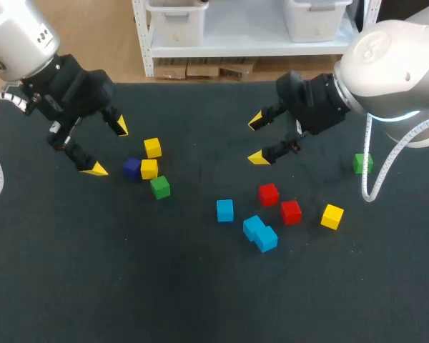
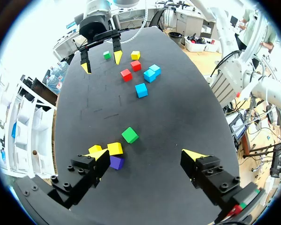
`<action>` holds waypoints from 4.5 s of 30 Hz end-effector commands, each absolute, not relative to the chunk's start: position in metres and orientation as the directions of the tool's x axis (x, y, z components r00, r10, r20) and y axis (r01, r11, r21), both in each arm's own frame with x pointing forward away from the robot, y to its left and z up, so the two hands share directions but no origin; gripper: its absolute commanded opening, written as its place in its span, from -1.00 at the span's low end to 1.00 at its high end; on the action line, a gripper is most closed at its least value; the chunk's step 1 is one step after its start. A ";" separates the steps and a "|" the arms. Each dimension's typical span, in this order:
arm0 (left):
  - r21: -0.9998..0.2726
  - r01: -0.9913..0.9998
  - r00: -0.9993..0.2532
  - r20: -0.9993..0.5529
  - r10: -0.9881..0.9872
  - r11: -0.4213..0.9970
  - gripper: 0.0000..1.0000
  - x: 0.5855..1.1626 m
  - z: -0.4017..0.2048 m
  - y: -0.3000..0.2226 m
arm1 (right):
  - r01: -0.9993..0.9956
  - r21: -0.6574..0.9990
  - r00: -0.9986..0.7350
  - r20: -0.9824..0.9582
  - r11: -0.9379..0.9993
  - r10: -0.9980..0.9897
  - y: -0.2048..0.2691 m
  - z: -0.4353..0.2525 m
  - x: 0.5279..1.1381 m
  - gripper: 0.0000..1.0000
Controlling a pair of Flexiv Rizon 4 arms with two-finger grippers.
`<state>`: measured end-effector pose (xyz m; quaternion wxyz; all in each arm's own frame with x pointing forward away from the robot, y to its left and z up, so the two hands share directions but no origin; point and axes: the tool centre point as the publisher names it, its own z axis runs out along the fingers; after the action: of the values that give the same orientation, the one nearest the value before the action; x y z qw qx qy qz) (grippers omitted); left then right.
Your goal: Place the blue cubes, place green cubes on the blue cubes, place the yellow cubes on the green cubes, then place the red cubes on the yellow cubes, and place purple cube on the red cubes.
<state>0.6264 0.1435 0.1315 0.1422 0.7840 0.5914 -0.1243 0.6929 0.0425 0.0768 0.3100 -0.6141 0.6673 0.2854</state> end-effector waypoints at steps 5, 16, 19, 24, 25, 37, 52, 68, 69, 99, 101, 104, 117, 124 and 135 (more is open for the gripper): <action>0.079 0.962 0.272 -0.364 0.891 -0.261 1.00 0.626 0.131 0.144 | -0.997 -0.001 -0.052 -0.766 0.082 -0.641 0.042 0.077 0.693 1.00; 0.079 0.962 0.272 -0.364 0.891 -0.261 1.00 0.626 0.131 0.144 | -0.997 -0.001 -0.052 -0.766 0.082 -0.641 0.042 0.077 0.693 1.00; 0.079 0.962 0.272 -0.364 0.891 -0.261 1.00 0.626 0.131 0.144 | -0.997 -0.001 -0.052 -0.766 0.082 -0.641 0.042 0.077 0.693 1.00; 0.079 0.962 0.272 -0.364 0.891 -0.261 1.00 0.626 0.131 0.144 | -0.997 -0.001 -0.052 -0.766 0.082 -0.641 0.042 0.077 0.693 1.00; 0.079 0.962 0.272 -0.364 0.891 -0.261 1.00 0.626 0.131 0.144 | -0.997 -0.001 -0.052 -0.766 0.082 -0.641 0.042 0.077 0.693 1.00; 0.079 0.962 0.272 -0.364 0.891 -0.261 1.00 0.626 0.131 0.144 | -0.997 -0.001 -0.052 -0.766 0.082 -0.641 0.042 0.077 0.693 1.00; 0.079 0.962 0.272 -0.364 0.891 -0.261 1.00 0.626 0.131 0.144 | -0.997 -0.001 -0.052 -0.766 0.082 -0.641 0.042 0.077 0.693 1.00; 0.079 0.962 0.272 -0.364 0.891 -0.261 1.00 0.626 0.131 0.144 | -0.997 -0.001 -0.052 -0.766 0.082 -0.641 0.042 0.077 0.693 1.00; 0.079 0.962 0.272 -0.364 0.891 -0.261 1.00 0.626 0.131 0.144 | -0.997 -0.001 -0.052 -0.766 0.082 -0.641 0.042 0.077 0.693 1.00; 0.079 0.962 0.272 -0.364 0.891 -0.261 1.00 0.626 0.131 0.144 | -0.958 -0.137 0.281 -0.604 -0.250 -0.746 0.040 0.090 0.649 1.00; 0.079 0.962 0.272 -0.364 0.891 -0.261 1.00 0.626 0.131 0.144 | -0.962 -0.143 0.271 -0.606 -0.232 -0.748 0.040 0.090 0.644 1.00; 0.079 0.962 0.272 -0.364 0.891 -0.261 1.00 0.626 0.131 0.144 | -0.970 -0.154 0.243 -0.610 -0.188 -0.754 0.039 0.090 0.637 1.00; 0.079 0.962 0.272 -0.364 0.891 -0.261 1.00 0.626 0.131 0.144 | -0.993 -0.112 0.087 -0.635 -0.020 -0.768 0.051 0.063 0.595 1.00; 0.079 0.962 0.272 -0.364 0.891 -0.261 1.00 0.626 0.131 0.144 | -0.995 -0.096 0.064 -0.622 -0.005 -0.781 0.058 0.053 0.581 1.00; 0.079 0.962 0.272 -0.364 0.891 -0.261 1.00 0.626 0.131 0.144 | -0.999 -0.033 0.047 -0.597 -0.035 -0.801 0.066 0.042 0.561 1.00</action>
<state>0.6264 0.1435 0.1315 0.1422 0.7840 0.5914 -0.1243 0.5616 0.0627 0.0427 0.2365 -0.6841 0.6550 0.2170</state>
